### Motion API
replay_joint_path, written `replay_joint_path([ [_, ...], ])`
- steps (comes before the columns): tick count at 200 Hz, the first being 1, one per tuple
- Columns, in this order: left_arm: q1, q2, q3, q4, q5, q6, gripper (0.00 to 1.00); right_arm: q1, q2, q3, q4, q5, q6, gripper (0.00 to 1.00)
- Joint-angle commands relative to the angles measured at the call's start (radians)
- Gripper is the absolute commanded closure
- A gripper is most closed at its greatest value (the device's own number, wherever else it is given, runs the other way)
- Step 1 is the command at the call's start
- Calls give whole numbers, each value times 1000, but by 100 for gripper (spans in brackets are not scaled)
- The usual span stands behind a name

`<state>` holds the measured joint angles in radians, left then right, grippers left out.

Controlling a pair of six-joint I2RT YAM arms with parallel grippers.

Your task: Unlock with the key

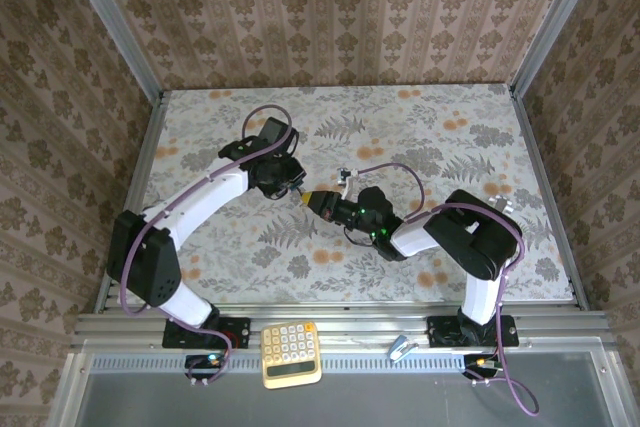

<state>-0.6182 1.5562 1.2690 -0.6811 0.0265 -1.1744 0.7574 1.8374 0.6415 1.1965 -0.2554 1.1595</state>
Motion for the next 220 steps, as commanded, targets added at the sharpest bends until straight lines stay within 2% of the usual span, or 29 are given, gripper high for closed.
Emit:
replay_joint_path([
  [1,-9,5,-2,-1,9,11,71,2,6,25,-4,10,-7,100],
  [98,-18,2,3,2,24,9,71,-9,-20,15,-32,45,-34,100],
  [176,-41,33,0,5,35,4,71,-12,-95,28,-150,72,-125,100],
  [220,-44,30,-25,41,49,-30,72,-11,-106,32,-141,79,-109,100],
])
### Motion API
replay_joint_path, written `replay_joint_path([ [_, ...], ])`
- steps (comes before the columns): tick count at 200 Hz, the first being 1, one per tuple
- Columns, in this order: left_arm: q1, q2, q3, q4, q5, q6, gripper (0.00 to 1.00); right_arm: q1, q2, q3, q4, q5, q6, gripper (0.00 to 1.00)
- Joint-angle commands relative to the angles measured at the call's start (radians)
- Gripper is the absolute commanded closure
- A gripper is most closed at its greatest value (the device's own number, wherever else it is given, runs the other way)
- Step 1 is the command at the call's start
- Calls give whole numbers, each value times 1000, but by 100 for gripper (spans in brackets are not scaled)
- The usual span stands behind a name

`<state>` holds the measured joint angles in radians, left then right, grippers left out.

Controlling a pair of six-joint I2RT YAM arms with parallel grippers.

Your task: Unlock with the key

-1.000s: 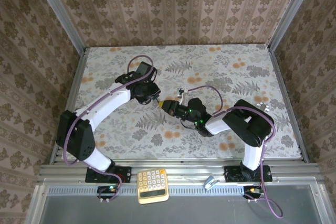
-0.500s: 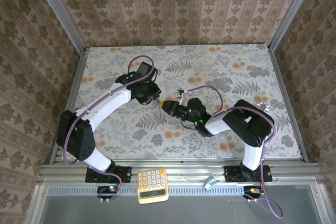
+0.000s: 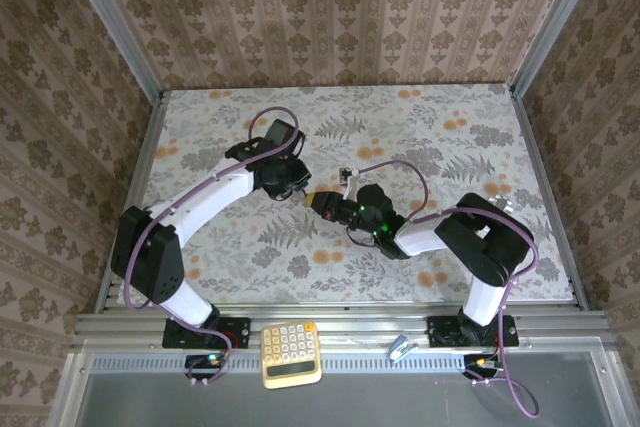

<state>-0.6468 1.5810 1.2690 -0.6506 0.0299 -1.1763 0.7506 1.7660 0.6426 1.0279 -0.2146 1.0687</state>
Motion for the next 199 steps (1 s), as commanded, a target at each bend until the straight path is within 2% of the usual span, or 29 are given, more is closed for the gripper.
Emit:
replay_joint_path([
  [1,-16,5,-26,11,46,-30,72,-4,-35,31,28,38,-17,100],
  [30,-15,-3,-41,42,64,-56,72,-1,5,15,132,61,40,100],
  [47,-14,-4,-48,46,68,-61,72,4,15,-11,192,102,22,100],
  [80,-8,-5,-61,61,87,-67,72,28,-38,-21,77,159,-116,100],
  [129,1,-8,-60,53,80,-62,72,44,-71,-18,-18,183,-204,100],
  [199,10,-26,-50,31,58,-31,72,17,-32,-30,91,131,-97,100],
])
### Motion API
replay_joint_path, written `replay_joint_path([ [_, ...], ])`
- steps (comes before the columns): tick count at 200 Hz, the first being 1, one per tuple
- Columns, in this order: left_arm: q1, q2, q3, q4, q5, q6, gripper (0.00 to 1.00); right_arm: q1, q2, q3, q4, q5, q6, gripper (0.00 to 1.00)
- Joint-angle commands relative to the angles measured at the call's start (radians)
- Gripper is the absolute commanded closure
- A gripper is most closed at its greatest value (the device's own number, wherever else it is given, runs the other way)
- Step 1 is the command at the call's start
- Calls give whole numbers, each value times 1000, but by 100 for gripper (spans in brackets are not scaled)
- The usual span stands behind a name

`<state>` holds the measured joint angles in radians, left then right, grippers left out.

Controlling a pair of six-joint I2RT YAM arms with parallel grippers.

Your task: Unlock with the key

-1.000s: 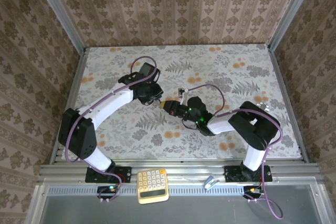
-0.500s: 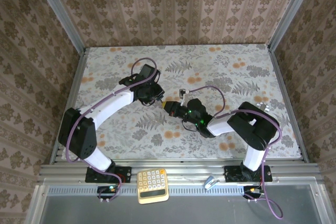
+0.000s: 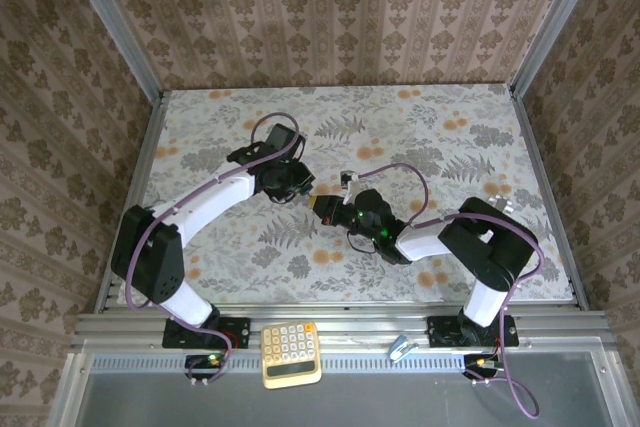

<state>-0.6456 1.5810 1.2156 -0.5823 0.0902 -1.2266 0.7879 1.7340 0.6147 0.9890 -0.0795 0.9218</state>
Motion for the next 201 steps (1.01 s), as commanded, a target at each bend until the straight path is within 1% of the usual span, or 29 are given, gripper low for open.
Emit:
replay_joint_path([
  [1,9,-27,2,-36,-2,19,72,-22,1,-3,133,-6,54,100],
  [34,10,-40,-8,-28,1,21,72,-54,36,-16,228,-58,135,100],
  [73,9,-48,-9,-28,3,21,72,-61,46,-18,254,-89,134,100],
  [92,11,-54,-10,-26,5,20,72,-72,72,-21,313,-111,174,100],
  [106,11,-55,-11,-24,7,21,72,-79,83,-13,316,-128,199,100],
  [125,11,-62,-11,-18,17,16,72,-79,81,2,315,-152,189,100],
  [141,11,-69,-11,-19,22,8,72,-79,77,1,319,-142,171,100],
  [171,12,-84,-23,-5,42,-19,72,-79,74,-19,316,-81,125,100],
  [201,12,-83,-34,24,92,-53,72,-79,90,-1,318,-91,117,100],
])
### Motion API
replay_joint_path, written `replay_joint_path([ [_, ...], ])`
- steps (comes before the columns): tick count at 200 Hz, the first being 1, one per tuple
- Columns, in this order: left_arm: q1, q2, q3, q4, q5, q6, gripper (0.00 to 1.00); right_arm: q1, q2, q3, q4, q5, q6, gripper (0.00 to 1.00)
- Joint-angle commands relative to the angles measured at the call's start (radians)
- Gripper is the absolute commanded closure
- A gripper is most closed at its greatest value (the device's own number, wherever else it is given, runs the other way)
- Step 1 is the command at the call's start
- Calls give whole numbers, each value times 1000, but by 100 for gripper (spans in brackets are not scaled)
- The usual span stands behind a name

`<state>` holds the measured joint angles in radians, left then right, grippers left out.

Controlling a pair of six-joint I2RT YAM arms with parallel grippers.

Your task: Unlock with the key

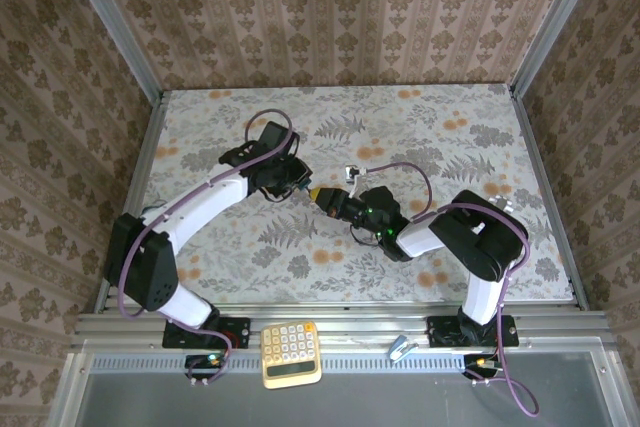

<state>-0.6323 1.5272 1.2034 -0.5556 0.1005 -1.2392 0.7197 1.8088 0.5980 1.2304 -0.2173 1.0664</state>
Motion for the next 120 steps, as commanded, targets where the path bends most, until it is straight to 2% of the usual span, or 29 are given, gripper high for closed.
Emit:
replay_joint_path([
  [1,-1,-29,-22,-3,83,-41,72,-10,17,16,77,46,-27,100],
  [30,14,-34,-24,-21,71,-37,72,-12,9,18,80,47,-22,100],
  [81,48,-34,-71,38,142,-81,74,-9,10,16,77,47,-29,100],
  [120,52,-24,-52,2,140,-66,74,-2,24,16,65,56,-59,100],
])
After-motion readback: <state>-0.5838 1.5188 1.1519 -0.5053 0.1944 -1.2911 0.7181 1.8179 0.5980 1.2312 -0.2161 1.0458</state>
